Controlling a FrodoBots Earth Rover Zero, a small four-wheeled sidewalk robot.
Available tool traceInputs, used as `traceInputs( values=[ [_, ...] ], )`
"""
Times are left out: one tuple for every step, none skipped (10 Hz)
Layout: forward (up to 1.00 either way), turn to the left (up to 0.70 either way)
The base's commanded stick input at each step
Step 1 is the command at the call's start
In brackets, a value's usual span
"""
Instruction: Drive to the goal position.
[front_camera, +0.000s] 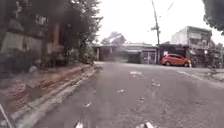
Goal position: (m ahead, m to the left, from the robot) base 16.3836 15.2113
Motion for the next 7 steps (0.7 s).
traceInputs(
  values=[
    [0.70, -0.01],
    [0.70, -0.01],
    [0.70, -0.01],
    [0.70, -0.01],
    [0.70, -0.01],
    [0.70, -0.01],
    [0.70, -0.01]
  ],
)
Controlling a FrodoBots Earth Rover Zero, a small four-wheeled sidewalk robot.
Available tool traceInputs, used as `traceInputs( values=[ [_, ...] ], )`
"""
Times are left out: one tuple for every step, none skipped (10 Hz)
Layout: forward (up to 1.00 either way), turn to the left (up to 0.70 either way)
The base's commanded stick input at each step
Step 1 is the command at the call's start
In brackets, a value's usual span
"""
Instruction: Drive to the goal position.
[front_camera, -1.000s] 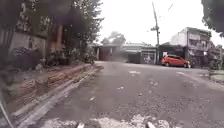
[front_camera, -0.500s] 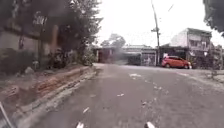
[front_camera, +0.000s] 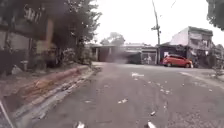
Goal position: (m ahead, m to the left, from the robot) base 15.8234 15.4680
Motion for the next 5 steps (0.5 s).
traceInputs(
  values=[
    [0.70, -0.01],
    [0.70, -0.01],
    [0.70, -0.01],
    [0.70, -0.01],
    [0.70, -0.01]
  ],
)
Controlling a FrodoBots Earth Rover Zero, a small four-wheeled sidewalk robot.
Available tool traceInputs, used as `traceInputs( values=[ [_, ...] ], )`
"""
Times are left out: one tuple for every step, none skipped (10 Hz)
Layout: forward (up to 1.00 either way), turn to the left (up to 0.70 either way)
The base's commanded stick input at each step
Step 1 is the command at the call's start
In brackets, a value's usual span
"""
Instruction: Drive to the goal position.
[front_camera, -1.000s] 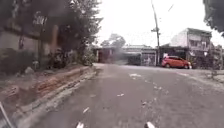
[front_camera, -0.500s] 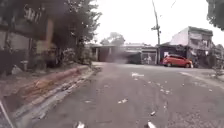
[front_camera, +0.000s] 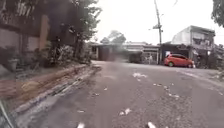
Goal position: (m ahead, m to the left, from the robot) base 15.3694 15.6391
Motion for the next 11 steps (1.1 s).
traceInputs(
  values=[
    [0.70, -0.01],
    [0.70, -0.01],
    [0.70, -0.07],
    [0.70, -0.11],
    [0.70, -0.12],
    [0.70, -0.11],
    [0.70, -0.09],
    [0.70, -0.06],
    [0.70, -0.03],
    [0.70, -0.01],
    [0.70, 0.00]
  ],
)
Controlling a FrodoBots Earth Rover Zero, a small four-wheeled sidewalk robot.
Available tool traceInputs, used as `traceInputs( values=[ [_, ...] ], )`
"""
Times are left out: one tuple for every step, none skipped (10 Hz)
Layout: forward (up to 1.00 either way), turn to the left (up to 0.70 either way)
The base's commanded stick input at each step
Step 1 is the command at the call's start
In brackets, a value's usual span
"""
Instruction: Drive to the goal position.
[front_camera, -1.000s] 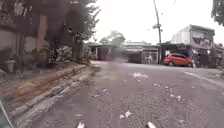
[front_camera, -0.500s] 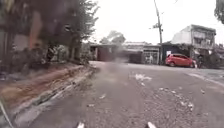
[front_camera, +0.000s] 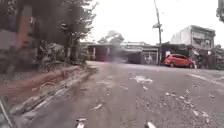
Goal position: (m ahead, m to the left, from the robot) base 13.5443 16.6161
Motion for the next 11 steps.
traceInputs(
  values=[
    [0.70, -0.06],
    [0.70, -0.10],
    [0.70, -0.09],
    [0.70, -0.04],
    [0.70, 0.00],
    [0.70, 0.00],
    [0.70, -0.03],
    [0.70, -0.06],
    [0.70, -0.04],
    [0.70, 0.00],
    [0.70, 0.00]
  ],
)
